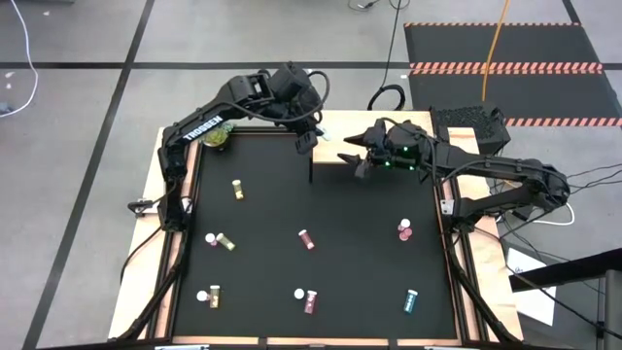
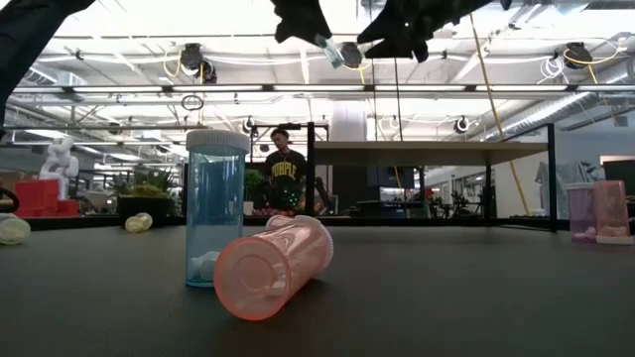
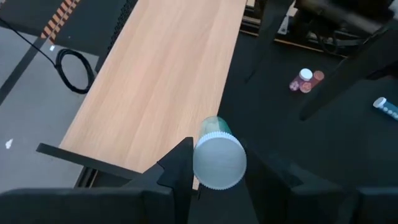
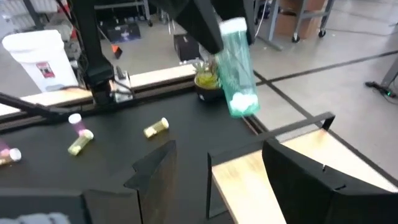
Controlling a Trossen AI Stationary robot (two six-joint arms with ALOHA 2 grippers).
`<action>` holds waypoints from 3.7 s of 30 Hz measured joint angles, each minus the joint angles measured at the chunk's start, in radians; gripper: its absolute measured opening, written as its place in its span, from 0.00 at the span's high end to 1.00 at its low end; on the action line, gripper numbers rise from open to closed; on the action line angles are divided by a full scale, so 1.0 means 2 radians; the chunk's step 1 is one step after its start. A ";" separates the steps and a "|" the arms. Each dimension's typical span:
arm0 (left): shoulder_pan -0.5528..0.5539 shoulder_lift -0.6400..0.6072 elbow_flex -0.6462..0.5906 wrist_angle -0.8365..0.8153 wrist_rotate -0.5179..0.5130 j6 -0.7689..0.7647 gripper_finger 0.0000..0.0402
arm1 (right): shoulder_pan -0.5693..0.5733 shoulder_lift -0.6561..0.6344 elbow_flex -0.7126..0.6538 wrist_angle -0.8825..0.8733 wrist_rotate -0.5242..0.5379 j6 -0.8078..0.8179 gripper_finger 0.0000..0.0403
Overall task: Pick and place medicine bottles onto shelf by color
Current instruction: Put the top blue pill bottle on the shelf, then put the top yellow pill bottle on the shelf
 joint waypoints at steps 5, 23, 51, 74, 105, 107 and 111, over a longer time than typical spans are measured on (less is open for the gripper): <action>-0.002 0.000 0.000 0.009 0.001 0.003 0.69 | 0.000 -0.001 0.000 0.005 0.003 -0.005 0.42; 0.025 0.087 -0.039 0.104 -0.108 -0.012 0.68 | -0.014 -0.001 0.001 -0.033 0.066 0.025 0.42; 0.084 0.121 -0.039 0.116 -0.102 0.033 0.68 | -0.018 -0.001 0.001 -0.094 0.066 0.070 0.42; 0.083 0.121 -0.039 0.111 -0.096 0.043 0.68 | -0.023 -0.001 0.001 -0.093 0.065 0.105 0.42; 0.085 0.106 -0.039 0.133 -0.101 0.049 0.57 | -0.023 -0.001 0.001 -0.086 0.064 0.140 0.42; 0.085 0.093 -0.039 0.125 -0.101 0.055 0.57 | -0.023 -0.001 0.001 -0.086 0.063 0.140 0.42; 0.085 0.052 -0.039 0.101 -0.105 0.067 0.57 | -0.023 -0.001 0.001 -0.075 0.036 0.136 0.42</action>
